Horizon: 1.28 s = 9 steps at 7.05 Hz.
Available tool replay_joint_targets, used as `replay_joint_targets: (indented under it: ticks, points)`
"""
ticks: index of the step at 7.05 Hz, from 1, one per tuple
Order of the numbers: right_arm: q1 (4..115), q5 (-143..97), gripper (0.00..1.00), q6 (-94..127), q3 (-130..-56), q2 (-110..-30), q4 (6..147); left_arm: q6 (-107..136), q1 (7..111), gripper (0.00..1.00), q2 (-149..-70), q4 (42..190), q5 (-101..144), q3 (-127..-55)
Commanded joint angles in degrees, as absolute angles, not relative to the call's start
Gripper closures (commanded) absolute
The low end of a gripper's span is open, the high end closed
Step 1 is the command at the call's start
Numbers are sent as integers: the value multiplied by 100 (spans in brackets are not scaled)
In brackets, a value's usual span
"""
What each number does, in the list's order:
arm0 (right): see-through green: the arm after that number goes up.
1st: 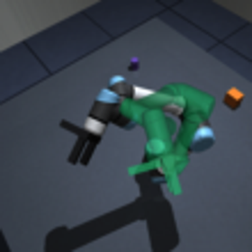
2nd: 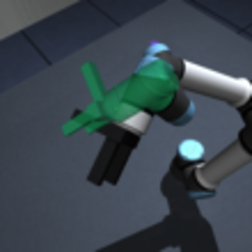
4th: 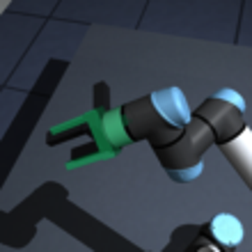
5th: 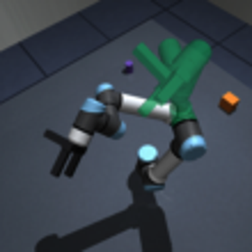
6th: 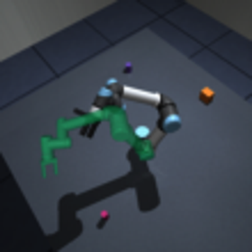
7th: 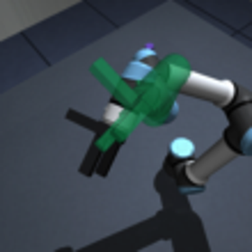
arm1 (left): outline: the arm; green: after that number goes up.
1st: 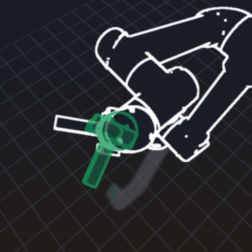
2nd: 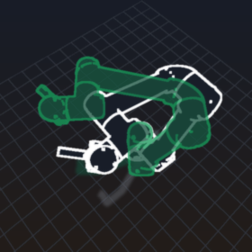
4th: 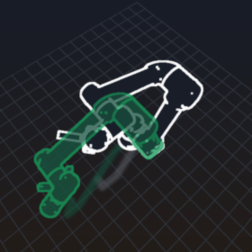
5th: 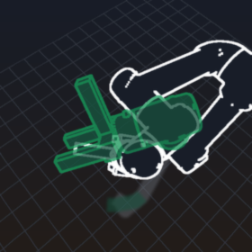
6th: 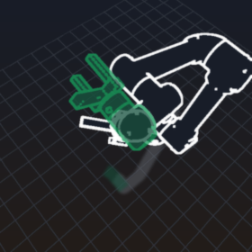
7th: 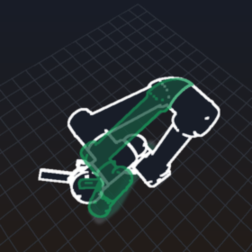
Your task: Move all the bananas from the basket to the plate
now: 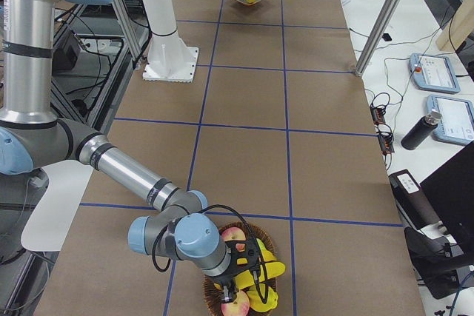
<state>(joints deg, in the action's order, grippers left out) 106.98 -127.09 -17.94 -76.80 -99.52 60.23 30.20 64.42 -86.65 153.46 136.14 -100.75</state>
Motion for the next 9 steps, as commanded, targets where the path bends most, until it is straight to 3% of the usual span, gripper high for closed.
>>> replay_joint_targets:
  ticks: [1,6,9]
  points:
    - [10941,-12709,100,-1793,-7760,-9582,6326,3032,6442,0,-8675,15346,13614,-10081]
    - [10383,-13672,100,398,-8365,-8842,6636,3224,6416,0,-8893,15293,13614,-10002]
    - [9232,-13729,100,2735,-9532,-8842,6583,4678,6346,0,-9910,15302,13623,-9932]
